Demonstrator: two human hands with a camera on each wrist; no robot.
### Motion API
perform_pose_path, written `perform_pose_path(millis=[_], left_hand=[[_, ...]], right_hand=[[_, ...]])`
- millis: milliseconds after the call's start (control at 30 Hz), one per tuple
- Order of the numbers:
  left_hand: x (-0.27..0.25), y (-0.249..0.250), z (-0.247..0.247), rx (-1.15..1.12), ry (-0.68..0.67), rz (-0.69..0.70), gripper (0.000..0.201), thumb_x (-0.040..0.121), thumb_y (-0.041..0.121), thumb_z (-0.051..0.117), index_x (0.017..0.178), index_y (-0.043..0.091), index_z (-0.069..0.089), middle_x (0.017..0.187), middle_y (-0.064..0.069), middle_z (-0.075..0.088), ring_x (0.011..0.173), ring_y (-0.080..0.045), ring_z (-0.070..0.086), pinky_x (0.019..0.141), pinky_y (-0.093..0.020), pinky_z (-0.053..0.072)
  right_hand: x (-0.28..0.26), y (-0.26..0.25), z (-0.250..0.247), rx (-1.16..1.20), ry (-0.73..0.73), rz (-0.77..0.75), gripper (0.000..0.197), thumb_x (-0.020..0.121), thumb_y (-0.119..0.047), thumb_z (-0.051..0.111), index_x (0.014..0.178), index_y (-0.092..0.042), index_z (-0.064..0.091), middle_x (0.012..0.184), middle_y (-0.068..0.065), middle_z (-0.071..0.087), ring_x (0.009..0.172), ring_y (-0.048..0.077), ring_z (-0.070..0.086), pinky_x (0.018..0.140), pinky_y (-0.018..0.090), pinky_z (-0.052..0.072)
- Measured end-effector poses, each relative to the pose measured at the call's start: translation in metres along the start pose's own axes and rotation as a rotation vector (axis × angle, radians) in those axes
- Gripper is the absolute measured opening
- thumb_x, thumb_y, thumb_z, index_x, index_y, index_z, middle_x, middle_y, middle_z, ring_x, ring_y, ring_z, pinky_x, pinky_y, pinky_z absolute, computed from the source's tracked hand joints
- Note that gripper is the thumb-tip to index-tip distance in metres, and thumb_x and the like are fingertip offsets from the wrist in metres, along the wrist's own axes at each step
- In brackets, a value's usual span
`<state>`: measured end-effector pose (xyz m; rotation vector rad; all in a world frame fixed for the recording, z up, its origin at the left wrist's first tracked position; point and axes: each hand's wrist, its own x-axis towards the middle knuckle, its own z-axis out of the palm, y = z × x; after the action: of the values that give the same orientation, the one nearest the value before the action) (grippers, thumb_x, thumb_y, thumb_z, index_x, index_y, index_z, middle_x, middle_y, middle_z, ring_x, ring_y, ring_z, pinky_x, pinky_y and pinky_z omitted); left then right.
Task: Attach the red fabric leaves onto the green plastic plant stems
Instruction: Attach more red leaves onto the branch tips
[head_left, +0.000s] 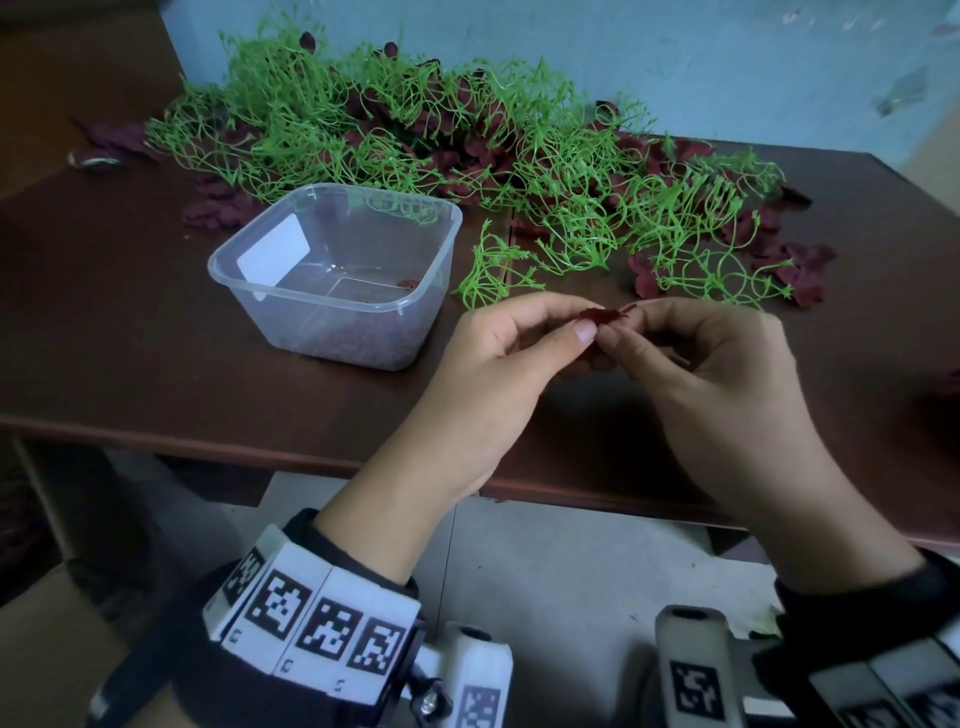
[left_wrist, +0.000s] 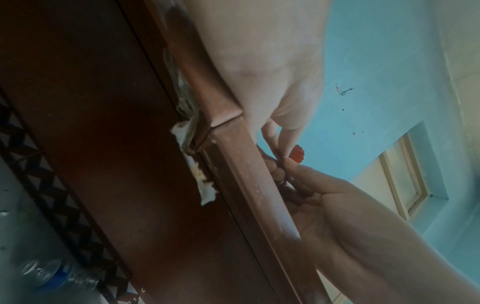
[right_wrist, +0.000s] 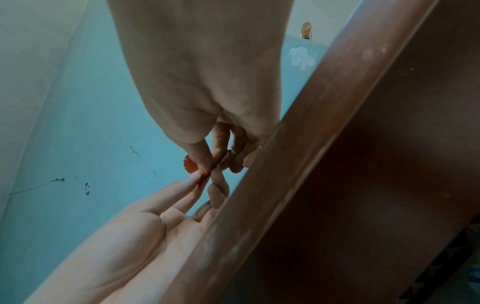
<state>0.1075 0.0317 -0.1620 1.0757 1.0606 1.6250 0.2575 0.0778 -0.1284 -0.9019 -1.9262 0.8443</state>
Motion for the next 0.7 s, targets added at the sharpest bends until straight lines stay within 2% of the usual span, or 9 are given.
perform_pose_path(millis=[167, 300, 400, 500, 533, 567, 633, 667, 700], left_hand=[[-0.0013, 0.0006, 0.0016, -0.006, 0.012, -0.005, 0.017, 0.097, 0.003, 0.062, 0.103, 0.01, 0.076, 0.096, -0.01, 0.077, 0.094, -0.019, 0.072, 0.097, -0.037, 0.054], [-0.0014, 0.0013, 0.0025, -0.005, 0.017, 0.008, 0.015, 0.093, 0.008, 0.064, 0.098, 0.014, 0.076, 0.093, -0.009, 0.077, 0.091, -0.019, 0.071, 0.094, -0.036, 0.054], [-0.0011, 0.0015, 0.0029, -0.028, 0.036, 0.014, 0.015, 0.088, 0.01, 0.064, 0.094, 0.015, 0.076, 0.089, -0.009, 0.076, 0.087, -0.017, 0.07, 0.089, -0.031, 0.054], [-0.0015, 0.0015, 0.0019, -0.03, 0.031, 0.02, 0.018, 0.094, 0.001, 0.063, 0.096, 0.013, 0.075, 0.091, -0.011, 0.074, 0.087, -0.018, 0.069, 0.088, -0.03, 0.054], [-0.0018, 0.0015, 0.0014, -0.027, 0.029, 0.019, 0.02, 0.096, -0.002, 0.061, 0.096, 0.013, 0.075, 0.09, -0.011, 0.074, 0.087, -0.019, 0.068, 0.088, -0.03, 0.054], [-0.0021, 0.002, 0.0012, -0.029, 0.028, 0.011, 0.02, 0.097, -0.002, 0.061, 0.096, 0.011, 0.075, 0.089, -0.011, 0.074, 0.086, -0.019, 0.068, 0.087, -0.03, 0.054], [-0.0022, 0.0047, 0.0014, -0.067, 0.026, -0.019, 0.015, 0.098, 0.001, 0.06, 0.097, 0.006, 0.074, 0.088, -0.012, 0.072, 0.083, -0.018, 0.067, 0.083, -0.027, 0.055], [-0.002, 0.0058, 0.0016, -0.091, 0.029, -0.037, 0.014, 0.098, 0.003, 0.059, 0.097, 0.005, 0.073, 0.089, -0.012, 0.071, 0.081, -0.017, 0.067, 0.08, -0.025, 0.055], [-0.0019, 0.0069, 0.0018, -0.106, 0.035, -0.054, 0.014, 0.099, 0.005, 0.059, 0.097, 0.005, 0.073, 0.088, -0.011, 0.07, 0.08, -0.016, 0.066, 0.077, -0.024, 0.054]], right_hand=[[-0.0015, -0.0025, 0.0021, 0.026, 0.044, -0.015, 0.011, 0.091, -0.013, 0.07, 0.081, -0.009, 0.073, 0.066, -0.01, 0.069, 0.056, -0.007, 0.061, 0.056, 0.005, 0.041], [-0.0014, -0.0016, 0.0026, 0.035, 0.037, 0.003, 0.011, 0.091, -0.012, 0.07, 0.08, -0.01, 0.072, 0.053, -0.02, 0.063, 0.049, -0.008, 0.057, 0.05, 0.003, 0.037], [-0.0011, -0.0006, 0.0018, 0.014, -0.002, 0.0, 0.013, 0.091, -0.014, 0.071, 0.078, -0.012, 0.073, 0.055, -0.019, 0.064, 0.049, -0.006, 0.056, 0.051, 0.005, 0.038], [-0.0005, -0.0005, 0.0, 0.017, -0.027, 0.006, 0.013, 0.09, -0.015, 0.071, 0.077, -0.013, 0.074, 0.057, -0.023, 0.065, 0.051, -0.007, 0.057, 0.053, 0.004, 0.038], [-0.0004, -0.0004, -0.0007, 0.029, -0.028, 0.01, 0.013, 0.09, -0.016, 0.072, 0.078, -0.013, 0.074, 0.06, -0.022, 0.067, 0.053, -0.004, 0.059, 0.052, 0.007, 0.039], [-0.0003, -0.0004, -0.0011, 0.042, -0.029, 0.014, 0.012, 0.089, -0.018, 0.072, 0.078, -0.015, 0.075, 0.064, -0.017, 0.07, 0.054, 0.002, 0.061, 0.052, 0.015, 0.044], [-0.0001, -0.0001, -0.0016, 0.069, -0.03, 0.022, 0.011, 0.089, -0.022, 0.073, 0.079, -0.018, 0.076, 0.071, -0.003, 0.075, 0.065, 0.023, 0.067, 0.063, 0.036, 0.054], [0.0, 0.0001, -0.002, 0.089, -0.032, 0.028, 0.011, 0.089, -0.023, 0.073, 0.079, -0.018, 0.076, 0.072, -0.001, 0.075, 0.068, 0.026, 0.068, 0.067, 0.039, 0.055], [0.0002, 0.0006, -0.0023, 0.112, -0.034, 0.034, 0.011, 0.089, -0.022, 0.073, 0.079, -0.018, 0.076, 0.073, 0.0, 0.075, 0.068, 0.024, 0.069, 0.068, 0.038, 0.056]])
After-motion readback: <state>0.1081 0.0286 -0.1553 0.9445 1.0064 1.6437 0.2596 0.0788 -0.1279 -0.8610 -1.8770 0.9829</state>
